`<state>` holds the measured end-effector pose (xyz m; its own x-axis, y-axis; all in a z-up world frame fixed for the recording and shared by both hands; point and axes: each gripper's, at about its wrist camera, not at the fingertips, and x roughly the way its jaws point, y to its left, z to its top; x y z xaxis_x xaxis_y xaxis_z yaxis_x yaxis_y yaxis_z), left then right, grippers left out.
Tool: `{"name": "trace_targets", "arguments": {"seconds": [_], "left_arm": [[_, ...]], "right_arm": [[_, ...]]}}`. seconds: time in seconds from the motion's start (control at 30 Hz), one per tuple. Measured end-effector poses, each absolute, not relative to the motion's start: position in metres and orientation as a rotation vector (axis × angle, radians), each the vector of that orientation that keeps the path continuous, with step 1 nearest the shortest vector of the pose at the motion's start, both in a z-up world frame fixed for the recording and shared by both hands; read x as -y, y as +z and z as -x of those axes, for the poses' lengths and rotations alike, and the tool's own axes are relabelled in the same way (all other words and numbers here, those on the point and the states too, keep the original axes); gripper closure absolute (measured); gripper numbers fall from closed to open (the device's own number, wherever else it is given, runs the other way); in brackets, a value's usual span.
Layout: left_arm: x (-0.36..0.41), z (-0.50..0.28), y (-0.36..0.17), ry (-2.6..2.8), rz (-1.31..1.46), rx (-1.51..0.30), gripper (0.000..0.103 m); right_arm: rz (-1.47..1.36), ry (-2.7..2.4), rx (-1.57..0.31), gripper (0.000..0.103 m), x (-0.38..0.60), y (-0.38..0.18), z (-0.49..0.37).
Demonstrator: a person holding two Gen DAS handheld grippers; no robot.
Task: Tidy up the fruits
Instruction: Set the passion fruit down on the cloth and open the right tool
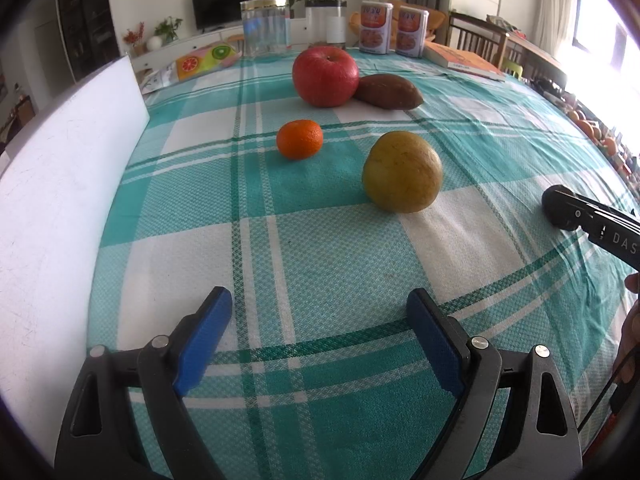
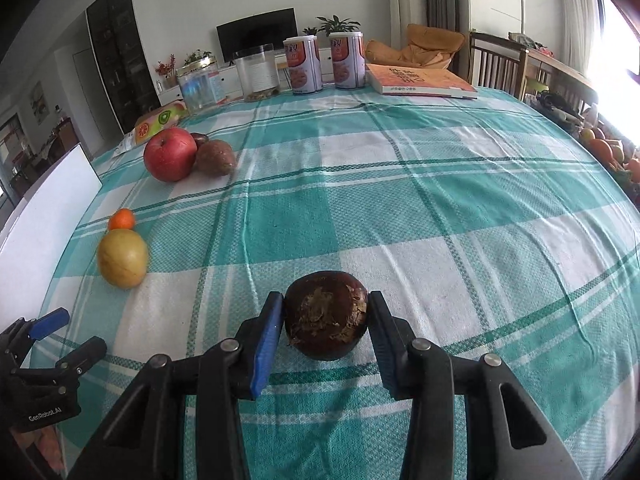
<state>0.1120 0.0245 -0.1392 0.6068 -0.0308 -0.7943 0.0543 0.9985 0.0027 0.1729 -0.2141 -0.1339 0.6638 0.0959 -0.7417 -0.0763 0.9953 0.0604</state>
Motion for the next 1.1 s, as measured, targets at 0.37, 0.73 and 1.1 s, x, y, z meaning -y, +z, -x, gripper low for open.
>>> {"name": "trace_targets", "arguments": {"seconds": [0.37,0.73,1.1], "left_arm": [[-0.024,-0.112,-0.139,-0.049,-0.028,-0.918,0.012],[-0.024,-0.112,-0.139,-0.048,-0.028,-0.918,0.011],[-0.024,-0.112,-0.139,-0.048,-0.028,-0.919,0.011]], "right_arm": [[-0.024,0.091,-0.89,0.03,0.211,-0.144,-0.176],[0.009,0.096,-0.917,0.015,0.204,-0.148,-0.178],[0.009,0.104,-0.922,0.011,0.203,-0.149,-0.179]]}}
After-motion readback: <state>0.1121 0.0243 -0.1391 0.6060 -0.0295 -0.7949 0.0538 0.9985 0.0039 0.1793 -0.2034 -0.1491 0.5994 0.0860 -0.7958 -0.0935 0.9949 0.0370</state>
